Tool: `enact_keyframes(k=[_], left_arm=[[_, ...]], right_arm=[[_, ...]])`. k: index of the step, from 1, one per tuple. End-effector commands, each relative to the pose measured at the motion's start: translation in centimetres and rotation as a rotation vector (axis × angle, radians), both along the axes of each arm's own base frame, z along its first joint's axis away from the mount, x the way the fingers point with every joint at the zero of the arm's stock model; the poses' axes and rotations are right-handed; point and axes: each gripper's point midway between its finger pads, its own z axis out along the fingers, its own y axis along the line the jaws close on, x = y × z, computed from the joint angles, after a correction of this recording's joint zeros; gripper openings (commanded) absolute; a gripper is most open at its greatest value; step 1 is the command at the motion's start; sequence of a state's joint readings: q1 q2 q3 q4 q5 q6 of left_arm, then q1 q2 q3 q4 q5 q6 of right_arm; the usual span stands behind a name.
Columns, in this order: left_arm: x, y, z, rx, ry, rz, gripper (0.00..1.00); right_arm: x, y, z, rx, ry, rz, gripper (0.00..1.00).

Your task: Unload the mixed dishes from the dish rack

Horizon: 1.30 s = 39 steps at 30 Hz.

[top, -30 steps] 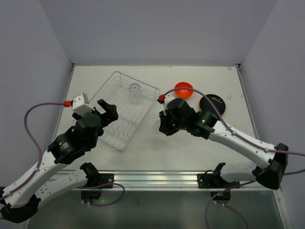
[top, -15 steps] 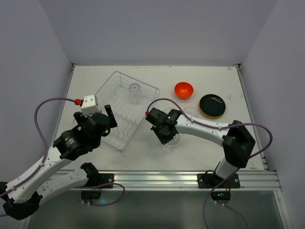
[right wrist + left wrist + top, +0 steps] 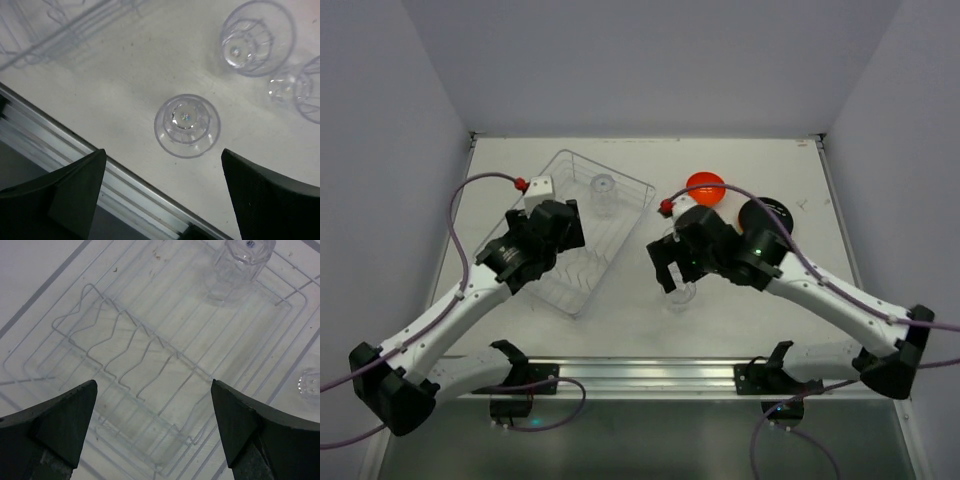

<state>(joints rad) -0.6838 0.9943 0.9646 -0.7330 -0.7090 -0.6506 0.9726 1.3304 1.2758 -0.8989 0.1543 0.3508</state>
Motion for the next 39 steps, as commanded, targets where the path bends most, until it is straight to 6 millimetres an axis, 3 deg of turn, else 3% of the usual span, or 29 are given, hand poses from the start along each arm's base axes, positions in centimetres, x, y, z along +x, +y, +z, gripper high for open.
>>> enact_keyframes(k=[1, 2, 3, 4, 5, 6, 7, 9, 10, 15, 25, 27, 29, 31, 34, 35, 36, 38, 39], left_arm=[[5.9, -4.4, 2.8, -0.123, -0.064, -0.176, 1.00], [6.8, -5.4, 2.6, -0.134, -0.051, -0.212, 1.00], [8.4, -6.1, 4.3, -0.153, -0.079, -0.224, 1.00], [10.1, -7.1, 2.3, -0.133, -0.018, -0.241, 1.00], [11.0, -8.1, 2.1, -0.133, 0.003, -0.286, 1.00], [12.8, -8.4, 3.6, -0.143, -0.017, -0.300, 1.00], [14.3, -9.5, 0.9, -0.128, 0.065, -0.338, 1.00], [16.0, -9.1, -0.5, -0.111, 0.138, -0.327, 1.00], [17.9, -9.9, -0.9, -0.105, 0.157, -0.331, 1.00], [20.3, -10.0, -4.3, -0.031, 0.274, -0.290, 1.00], [22.3, -10.0, -9.6, 0.019, 0.345, -0.252, 0.99], [22.3, -9.9, -10.2, 0.028, 0.355, -0.245, 0.92], [22.5, -9.5, -10.3, 0.044, 0.349, -0.228, 0.71], [22.6, -9.4, -10.2, 0.049, 0.346, -0.227, 0.56], [22.3, -9.5, -9.0, 0.037, 0.344, -0.228, 0.16], [21.9, -9.4, -8.5, 0.031, 0.350, -0.229, 0.08], [21.4, -9.5, -6.3, 0.010, 0.312, -0.233, 0.03], [20.1, -9.6, -5.1, -0.048, 0.285, -0.232, 0.00], [19.2, -9.8, -1.4, -0.095, 0.201, -0.251, 0.00]], right_arm=[[2.9, -4.2, 7.3, 0.184, -0.278, -0.174, 0.99], [3.6, -4.8, 8.4, 0.243, -0.347, -0.213, 0.99], [3.9, -5.2, 9.0, 0.304, -0.402, -0.230, 0.99], [4.0, -5.3, 10.0, 0.436, -0.493, -0.226, 0.99], [3.7, -4.9, 10.2, 0.519, -0.502, -0.184, 0.99], [3.7, -5.2, 8.0, 0.537, -0.485, -0.197, 0.99], [4.1, -5.9, 8.9, 0.589, -0.529, -0.224, 0.99], [4.7, -6.6, 7.6, 0.559, -0.527, -0.262, 0.99], [4.9, -6.8, 6.8, 0.533, -0.519, -0.266, 0.99], [5.3, -5.8, 4.9, 0.496, -0.456, -0.242, 0.99], [4.8, -5.7, 4.8, 0.524, -0.468, -0.215, 0.99], [4.7, -5.7, 4.7, 0.528, -0.464, -0.213, 0.99], [4.6, -5.6, 4.5, 0.531, -0.459, -0.206, 0.99], [4.5, -5.5, 4.3, 0.528, -0.454, -0.203, 0.99], [4.5, -5.5, 4.3, 0.528, -0.454, -0.201, 0.99], [4.5, -5.5, 4.3, 0.530, -0.455, -0.202, 0.99], [4.6, -5.5, 4.3, 0.530, -0.455, -0.203, 0.99], [4.6, -5.3, 4.1, 0.535, -0.446, -0.201, 0.99], [4.6, -5.1, 4.1, 0.545, -0.443, -0.202, 0.99]])
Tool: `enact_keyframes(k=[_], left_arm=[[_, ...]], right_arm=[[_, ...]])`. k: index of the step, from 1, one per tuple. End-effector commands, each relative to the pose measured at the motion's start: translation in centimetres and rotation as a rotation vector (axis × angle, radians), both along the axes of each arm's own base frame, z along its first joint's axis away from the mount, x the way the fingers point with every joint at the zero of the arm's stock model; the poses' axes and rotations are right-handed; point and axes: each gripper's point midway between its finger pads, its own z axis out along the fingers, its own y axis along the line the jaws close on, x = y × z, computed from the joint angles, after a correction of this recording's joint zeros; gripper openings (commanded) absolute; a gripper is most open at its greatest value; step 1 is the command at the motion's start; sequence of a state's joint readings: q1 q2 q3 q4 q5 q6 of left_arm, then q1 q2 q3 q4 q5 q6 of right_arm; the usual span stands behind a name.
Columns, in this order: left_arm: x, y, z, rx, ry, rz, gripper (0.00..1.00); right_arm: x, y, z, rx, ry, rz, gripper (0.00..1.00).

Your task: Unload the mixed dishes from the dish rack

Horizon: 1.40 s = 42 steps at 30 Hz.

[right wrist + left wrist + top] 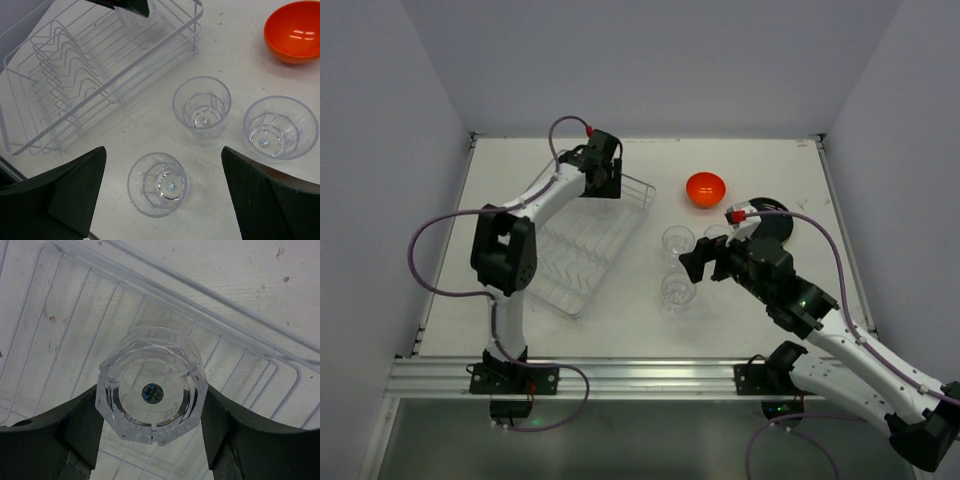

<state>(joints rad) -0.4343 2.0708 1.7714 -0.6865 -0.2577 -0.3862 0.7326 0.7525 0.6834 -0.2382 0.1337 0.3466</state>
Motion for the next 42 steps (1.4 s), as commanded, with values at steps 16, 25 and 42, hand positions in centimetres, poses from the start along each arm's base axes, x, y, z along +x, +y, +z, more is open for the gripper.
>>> enact_keyframes(k=[16, 25, 42], left_arm=[[-23.3, -13.0, 28.7, -1.098, -0.558, -0.512, 0.00], [-29.6, -13.3, 29.1, -1.534, -0.406, -0.621, 0.00], [-31.9, -13.8, 27.4, -1.658, -0.295, -0.656, 0.00]], right_arm=[[-8.2, 4.7, 8.8, 0.505, -0.136, 0.464, 0.93], [-11.7, 2.4, 13.5, 0.478, -0.333, 0.551, 0.81], [-10.3, 3.3, 16.1, 0.443, -0.437, 0.560, 0.55]])
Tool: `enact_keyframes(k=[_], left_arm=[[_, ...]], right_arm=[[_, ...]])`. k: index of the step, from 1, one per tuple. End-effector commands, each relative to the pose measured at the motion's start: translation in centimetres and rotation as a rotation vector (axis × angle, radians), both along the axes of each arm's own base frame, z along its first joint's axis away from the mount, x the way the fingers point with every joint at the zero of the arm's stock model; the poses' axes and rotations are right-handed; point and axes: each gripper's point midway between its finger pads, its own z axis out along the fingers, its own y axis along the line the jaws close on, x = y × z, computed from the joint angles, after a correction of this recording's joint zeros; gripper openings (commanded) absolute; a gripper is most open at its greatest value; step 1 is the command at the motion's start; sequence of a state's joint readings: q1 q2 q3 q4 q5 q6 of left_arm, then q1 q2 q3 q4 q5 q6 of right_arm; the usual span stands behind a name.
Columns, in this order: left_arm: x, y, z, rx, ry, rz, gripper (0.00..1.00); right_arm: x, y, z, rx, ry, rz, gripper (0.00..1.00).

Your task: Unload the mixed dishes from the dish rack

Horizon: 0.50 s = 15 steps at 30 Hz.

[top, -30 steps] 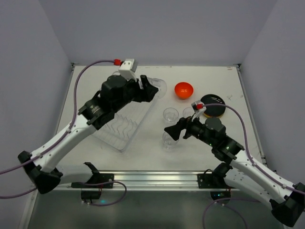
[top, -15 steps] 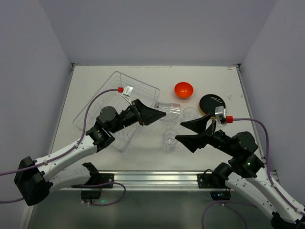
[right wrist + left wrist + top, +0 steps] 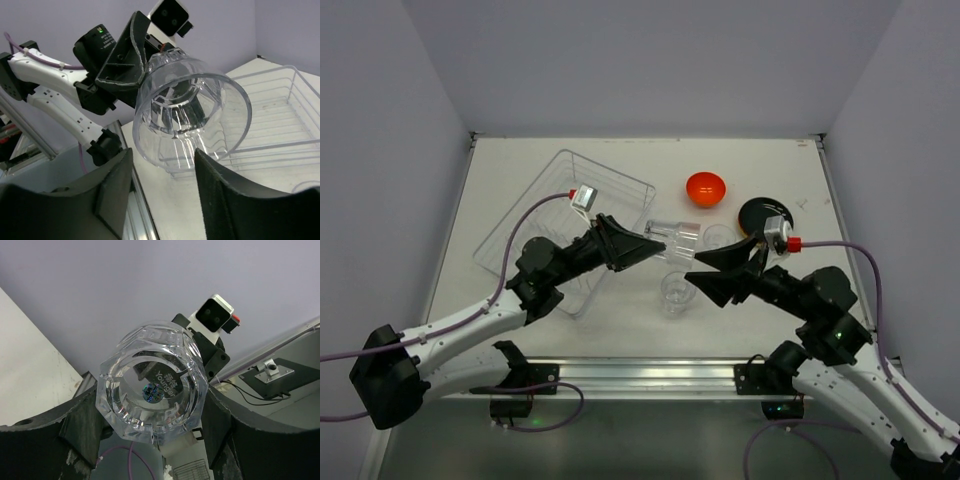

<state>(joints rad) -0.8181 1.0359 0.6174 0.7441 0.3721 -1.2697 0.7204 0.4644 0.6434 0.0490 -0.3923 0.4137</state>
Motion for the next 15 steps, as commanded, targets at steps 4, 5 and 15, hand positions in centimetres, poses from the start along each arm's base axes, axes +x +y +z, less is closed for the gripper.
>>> enact_keyframes(k=[4, 5, 15], left_arm=[[-2.1, 0.1, 2.0, -0.102, -0.051, -0.074, 0.00], [-2.0, 0.1, 1.9, -0.102, -0.045, -0.074, 0.00], [-2.0, -0.1, 0.6, -0.051, -0.036, -0.074, 0.00]], right_arm=[[-0.9, 1.6, 3.5, 0.064, -0.140, 0.119, 0.47], [-1.0, 1.7, 4.0, 0.084, -0.171, 0.126, 0.47], [0.2, 1.9, 4.0, 0.093, -0.259, 0.078, 0.00]])
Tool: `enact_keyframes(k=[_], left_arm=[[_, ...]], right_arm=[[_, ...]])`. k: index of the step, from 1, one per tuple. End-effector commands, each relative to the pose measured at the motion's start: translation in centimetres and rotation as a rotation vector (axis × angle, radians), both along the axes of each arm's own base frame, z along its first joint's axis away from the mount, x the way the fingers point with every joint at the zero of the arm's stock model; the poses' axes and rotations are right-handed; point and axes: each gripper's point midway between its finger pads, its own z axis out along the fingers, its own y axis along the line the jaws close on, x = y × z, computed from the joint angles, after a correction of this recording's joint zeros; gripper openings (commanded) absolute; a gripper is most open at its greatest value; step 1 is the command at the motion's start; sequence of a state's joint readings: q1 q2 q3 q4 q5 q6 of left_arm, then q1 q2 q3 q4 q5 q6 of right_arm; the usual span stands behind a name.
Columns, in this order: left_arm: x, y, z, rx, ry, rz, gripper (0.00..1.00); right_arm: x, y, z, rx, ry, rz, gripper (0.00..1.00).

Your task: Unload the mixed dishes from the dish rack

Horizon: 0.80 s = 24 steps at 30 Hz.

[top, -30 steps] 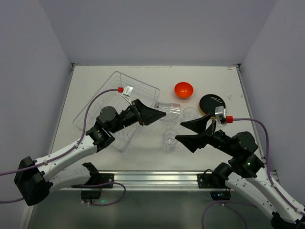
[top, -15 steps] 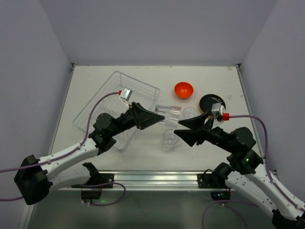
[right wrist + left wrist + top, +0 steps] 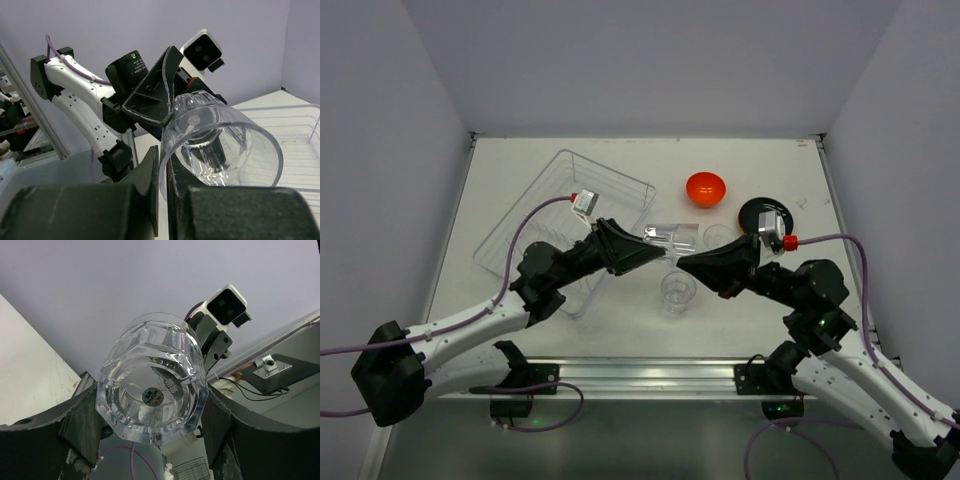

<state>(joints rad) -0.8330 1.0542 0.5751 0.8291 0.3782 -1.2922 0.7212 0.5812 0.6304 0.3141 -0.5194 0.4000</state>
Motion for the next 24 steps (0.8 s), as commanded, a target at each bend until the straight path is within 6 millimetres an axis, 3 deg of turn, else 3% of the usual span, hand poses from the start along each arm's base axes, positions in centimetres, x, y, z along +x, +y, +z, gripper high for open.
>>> enact_keyframes(k=[1, 2, 3, 4, 6, 8, 9, 11, 13, 14, 15, 16, 17, 18, 19, 20, 22, 23, 24], left_arm=[[-1.2, 0.0, 1.2, -0.019, -0.043, -0.040, 0.07], [-1.1, 0.0, 1.4, -0.009, -0.064, -0.031, 0.27], [-1.0, -0.2, 1.0, 0.015, -0.063, -0.028, 0.39], [-1.0, -0.1, 2.0, 0.014, -0.106, -0.022, 0.69], [-0.7, -0.3, 2.0, 0.066, -0.102, -0.004, 0.96], [1.3, -0.1, 1.6, 0.191, -0.106, 0.101, 1.00], [1.9, 0.7, 1.8, 0.233, -0.109, 0.159, 1.00], [4.5, 2.9, 1.6, 0.339, -0.112, 0.357, 1.00], [4.6, 5.8, 2.1, 0.379, -0.105, 0.461, 1.00], [5.5, 7.6, 1.6, 0.420, -0.088, 0.564, 1.00], [5.1, 9.5, 1.1, 0.454, -0.070, 0.613, 1.00], [5.2, 10.7, 0.9, 0.476, -0.059, 0.661, 1.00], [5.6, 12.5, -0.6, 0.548, -0.034, 0.731, 1.00], [5.3, 13.6, -0.6, 0.564, -0.034, 0.760, 1.00], [5.2, 14.4, -0.5, 0.586, -0.039, 0.781, 1.00], [5.1, 15.4, -1.9, 0.688, -0.047, 0.795, 1.00], [5.2, 16.5, -3.0, 0.814, -0.045, 0.812, 1.00], [5.4, 17.8, -2.3, 0.863, -0.048, 0.861, 1.00], [5.1, 19.0, -4.3, 0.985, -0.019, 0.865, 1.00]], right_arm=[[0.7, -0.3, 1.2, 0.036, -0.113, -0.049, 0.00], [0.8, -0.3, 0.8, 0.025, -0.102, -0.053, 0.00], [0.9, -0.4, 0.5, 0.021, -0.094, -0.061, 0.00], [1.2, -0.4, -0.3, 0.003, -0.075, -0.074, 0.00], [1.3, -0.9, -0.6, 0.002, -0.066, -0.101, 0.00], [1.5, -1.4, -1.5, -0.032, -0.024, -0.135, 0.00], [1.4, -2.2, -1.1, -0.031, -0.028, -0.165, 0.00], [2.3, -3.5, -2.9, -0.091, 0.040, -0.259, 0.00], [2.9, -5.0, -3.2, -0.120, 0.081, -0.348, 0.00], [4.0, -6.2, -5.3, -0.193, 0.160, -0.436, 0.00], [4.1, -7.0, -4.8, -0.200, 0.199, -0.473, 0.00], [4.8, -7.3, -6.1, -0.254, 0.261, -0.514, 0.00], [5.3, -8.6, -8.6, -0.350, 0.352, -0.596, 0.00], [5.5, -9.3, -8.3, -0.368, 0.406, -0.638, 0.00], [5.8, -9.9, -9.3, -0.422, 0.456, -0.678, 0.00], [6.1, -11.2, -12.5, -0.574, 0.547, -0.757, 0.00], [6.3, -12.3, -13.3, -0.661, 0.621, -0.830, 0.00], [6.3, -12.9, -15.2, -0.765, 0.669, -0.858, 0.00], [6.5, -12.9, -15.5, -0.792, 0.684, -0.870, 0.00]])
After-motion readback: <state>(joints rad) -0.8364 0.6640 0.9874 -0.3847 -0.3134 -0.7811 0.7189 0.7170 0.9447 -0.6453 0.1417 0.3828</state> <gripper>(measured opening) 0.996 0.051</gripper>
